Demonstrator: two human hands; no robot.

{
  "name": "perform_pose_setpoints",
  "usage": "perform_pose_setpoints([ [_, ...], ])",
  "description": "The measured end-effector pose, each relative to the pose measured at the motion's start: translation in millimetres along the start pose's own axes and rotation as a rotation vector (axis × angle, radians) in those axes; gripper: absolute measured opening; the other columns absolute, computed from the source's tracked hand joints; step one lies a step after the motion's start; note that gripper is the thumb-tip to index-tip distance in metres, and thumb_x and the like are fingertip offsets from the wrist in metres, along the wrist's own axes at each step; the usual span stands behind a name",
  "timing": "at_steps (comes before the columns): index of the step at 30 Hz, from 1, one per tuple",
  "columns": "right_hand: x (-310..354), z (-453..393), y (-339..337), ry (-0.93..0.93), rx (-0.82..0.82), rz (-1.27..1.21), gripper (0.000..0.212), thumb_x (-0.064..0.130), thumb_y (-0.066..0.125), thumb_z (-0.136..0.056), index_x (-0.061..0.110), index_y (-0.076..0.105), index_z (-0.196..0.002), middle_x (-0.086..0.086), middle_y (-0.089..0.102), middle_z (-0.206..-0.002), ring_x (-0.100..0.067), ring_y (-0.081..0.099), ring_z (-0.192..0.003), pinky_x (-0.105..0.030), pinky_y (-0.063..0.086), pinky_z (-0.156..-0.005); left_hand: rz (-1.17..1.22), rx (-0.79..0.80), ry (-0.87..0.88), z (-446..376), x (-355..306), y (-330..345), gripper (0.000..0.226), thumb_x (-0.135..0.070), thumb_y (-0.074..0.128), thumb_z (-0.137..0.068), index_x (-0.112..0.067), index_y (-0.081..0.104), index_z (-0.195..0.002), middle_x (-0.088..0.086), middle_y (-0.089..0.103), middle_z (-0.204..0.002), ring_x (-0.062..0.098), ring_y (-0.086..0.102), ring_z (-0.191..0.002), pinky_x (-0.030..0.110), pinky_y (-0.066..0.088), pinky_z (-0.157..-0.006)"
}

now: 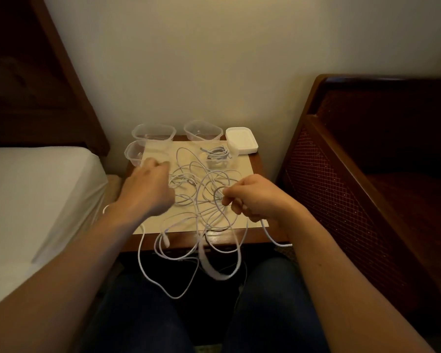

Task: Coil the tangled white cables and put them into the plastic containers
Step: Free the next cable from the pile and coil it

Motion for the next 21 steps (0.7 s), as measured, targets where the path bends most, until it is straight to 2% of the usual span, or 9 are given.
perform_pose_setpoints([
  [3,7.1,5.3,18.1,-0.049,0.145,-0.14,0.025,0.02,0.057,-0.1,0.004,0.069,-0.085,-0.002,0.051,-0.054,-0.01,0.032,-0.038,-0.023,0.021,-0.041,0.498,0.069,0.374,24.4,-56.4,2.2,0.05,-0.008,0.059,-0.093,-0.031,0.058,-0.138,-0.013,0.054,-0.14,0.007,0.045,-0.134,0.034,0.038,-0.113],
  [5,13.2,8.3,24.0,-0.102,0.204,-0.219,0.025,0.02,0.056,-0.101,0.005,0.068,-0.085,-0.003,0.05,-0.055,-0.009,0.032,-0.037,-0.023,0.022,-0.041,0.707,0.153,0.417,32.7,-68.8,5.1,0.026,-0.015,0.058,-0.1,-0.027,0.07,-0.12,-0.012,0.069,-0.119,0.007,0.059,-0.117,0.034,0.045,-0.105],
  [7,17.8,10.8,25.1,-0.146,0.229,-0.289,0.024,0.02,0.056,-0.102,0.004,0.068,-0.088,-0.005,0.053,-0.058,-0.01,0.036,-0.038,-0.022,0.025,-0.041,0.84,0.125,0.433,35.7,-70.3,-0.4,0.017,-0.021,0.057,-0.102,-0.018,0.074,-0.103,-0.001,0.072,-0.094,0.018,0.066,-0.094,0.038,0.052,-0.09],
  [10,14.0,17.3,29.2,-0.193,0.295,-0.29,0.022,0.021,0.056,-0.103,0.003,0.068,-0.095,-0.01,0.062,-0.066,-0.018,0.052,-0.051,-0.024,0.041,-0.047,0.982,-0.094,0.326,30.7,-49.3,-18.8,0.021,-0.018,0.052,-0.105,-0.014,0.069,-0.092,-0.004,0.063,-0.071,0.018,0.062,-0.07,0.034,0.053,-0.068],
  [13,-2.8,23.2,40.9,-0.203,0.352,-0.219,0.031,0.027,0.049,-0.107,0.006,0.066,-0.092,-0.011,0.063,-0.066,-0.026,0.063,-0.066,-0.03,0.049,-0.063,1.25,-0.27,0.037,21.0,-10.4,-23.7,0.027,-0.023,0.048,-0.106,-0.018,0.064,-0.086,-0.008,0.051,-0.06,0.014,0.047,-0.055,0.029,0.04,-0.05],
  [15,-12.3,23.1,46.1,-0.183,0.323,-0.253,0.037,0.03,0.044,-0.108,0.008,0.063,-0.085,-0.008,0.052,-0.059,-0.022,0.055,-0.057,-0.029,0.043,-0.058,0.992,-0.313,-0.028,14.4,1.2,-22.5,0.021,-0.026,0.051,-0.104,-0.023,0.067,-0.091,-0.006,0.057,-0.07,0.013,0.05,-0.063,0.027,0.036,-0.055],
  [17,-14.7,22.1,49.5,-0.165,0.305,-0.358,0.038,0.03,0.042,-0.108,0.01,0.06,-0.08,-0.005,0.041,-0.056,-0.017,0.037,-0.05,-0.028,0.029,-0.051,0.544,-0.297,0.03,17.8,-5.1,-17.4,0.019,-0.02,0.055,-0.1,-0.024,0.066,-0.115,-0.001,0.065,-0.107,0.015,0.06,-0.097,0.026,0.045,-0.077],
  [19,-11.5,22.6,54.9,-0.145,0.337,-0.454,0.038,0.031,0.042,-0.108,0.012,0.058,-0.079,-0.001,0.035,-0.055,-0.015,0.029,-0.049,-0.028,0.021,-0.05,0.427,-0.324,0.285,32.8,-33.7,-14.1,0.044,-0.011,0.055,-0.092,-0.022,0.059,-0.134,-0.002,0.056,-0.136,0.017,0.049,-0.129,0.036,0.041,-0.106],
  [21,-5.8,24.2,60.1,-0.132,0.388,-0.532,0.037,0.033,0.042,-0.107,0.013,0.057,-0.08,0.002,0.034,-0.053,-0.012,0.028,-0.047,-0.026,0.02,-0.048,0.508,-0.276,0.526,48.8,-61.9,-7.1,0.051,-0.012,0.055,-0.087,-0.022,0.06,-0.136,-0.008,0.057,-0.14,0.013,0.045,-0.137,0.042,0.036,-0.114],
])
Point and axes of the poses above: each hand's wrist, its own z-axis away from the middle knuckle, its own y-axis out of the palm, x = y × z, the point moved 10 cm from there along -z, towards the middle knuckle
